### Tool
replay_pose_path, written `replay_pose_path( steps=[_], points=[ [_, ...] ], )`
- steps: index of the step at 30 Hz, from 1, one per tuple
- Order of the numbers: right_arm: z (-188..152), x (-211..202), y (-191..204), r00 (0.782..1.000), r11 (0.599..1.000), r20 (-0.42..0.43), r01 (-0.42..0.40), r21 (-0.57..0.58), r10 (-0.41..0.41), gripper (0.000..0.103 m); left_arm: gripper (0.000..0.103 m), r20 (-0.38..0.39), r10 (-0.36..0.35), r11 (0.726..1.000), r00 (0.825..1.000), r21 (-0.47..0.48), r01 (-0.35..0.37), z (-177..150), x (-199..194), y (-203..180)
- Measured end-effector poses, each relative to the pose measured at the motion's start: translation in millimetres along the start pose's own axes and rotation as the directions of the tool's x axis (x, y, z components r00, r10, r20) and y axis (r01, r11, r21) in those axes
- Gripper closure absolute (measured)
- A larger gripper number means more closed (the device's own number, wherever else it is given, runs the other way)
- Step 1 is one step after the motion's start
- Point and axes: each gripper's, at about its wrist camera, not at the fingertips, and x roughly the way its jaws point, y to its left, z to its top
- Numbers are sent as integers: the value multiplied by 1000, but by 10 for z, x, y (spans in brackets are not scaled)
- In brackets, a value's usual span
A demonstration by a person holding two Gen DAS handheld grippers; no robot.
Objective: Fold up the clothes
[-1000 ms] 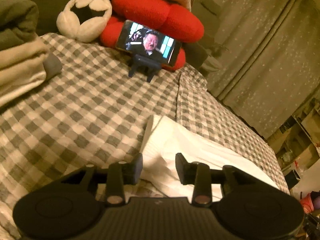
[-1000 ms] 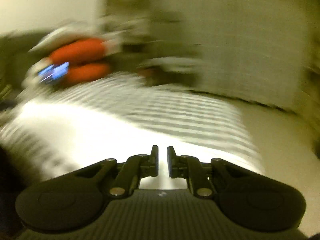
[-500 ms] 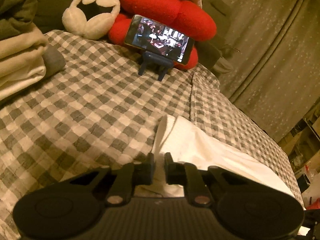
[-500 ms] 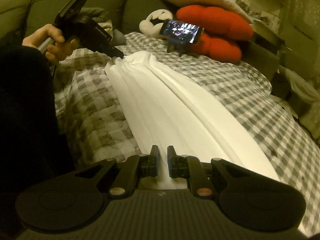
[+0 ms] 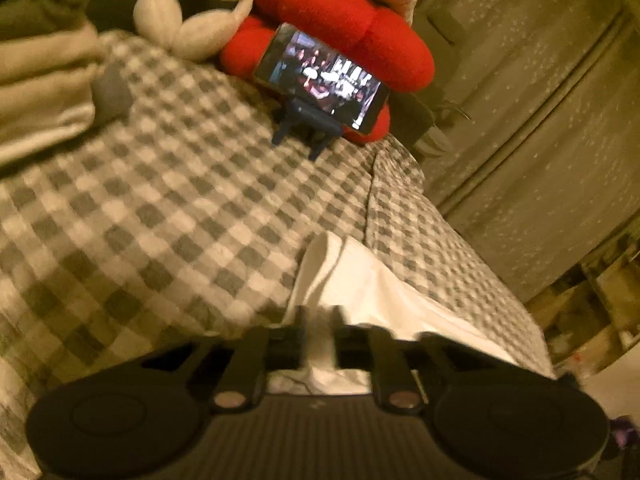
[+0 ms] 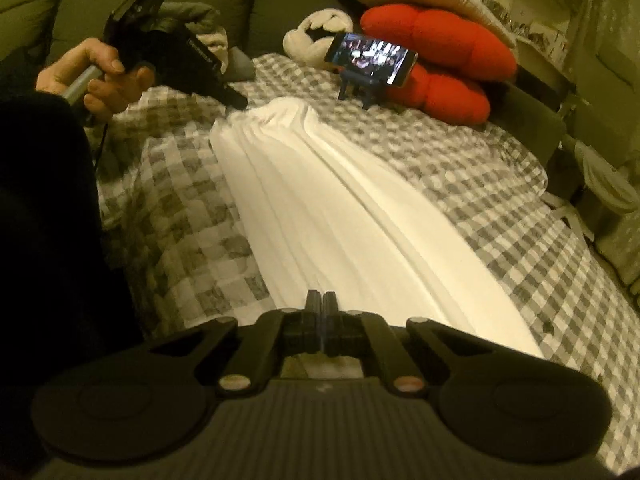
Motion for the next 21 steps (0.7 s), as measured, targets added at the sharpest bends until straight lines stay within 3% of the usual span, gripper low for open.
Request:
replay_pose_path(
  steps=[2, 5, 7, 8, 9, 12, 17, 21],
  points=[
    [3, -60, -7, 1000, 1000, 24, 14, 14, -14, 102, 43, 20, 0, 1000, 1000, 10, 0, 0, -32, -23],
    [13, -128, -49, 998, 998, 60, 16, 54, -19, 102, 45, 31, 0, 1000, 1000, 28, -1, 0, -23, -79],
    [16, -117, -63, 998, 998, 65, 18, 63, -22, 102, 56, 11, 36, 997, 999, 70, -37, -22, 75, -165],
    [16, -103, -66, 998, 998, 64, 21, 65, -25, 102, 75, 1, 71, 993, 997, 98, -71, -44, 129, -211],
    [18, -91, -66, 997, 997, 66, 22, 68, -27, 102, 87, -6, 103, 987, 995, 122, -101, -62, 171, -244],
    [35, -110, -73, 995, 997, 92, 16, 82, -23, 102, 95, 12, 130, 978, 991, 162, -131, -83, 174, -273],
    [75, -260, -137, 987, 993, 159, -18, 113, 0, 102, 98, 46, 59, 988, 997, 141, -65, -1, -21, -203],
    [20, -291, -119, 987, 992, 156, -56, 115, 38, 103, 99, 52, 30, 990, 998, 137, -37, -7, -135, -172]
  ],
)
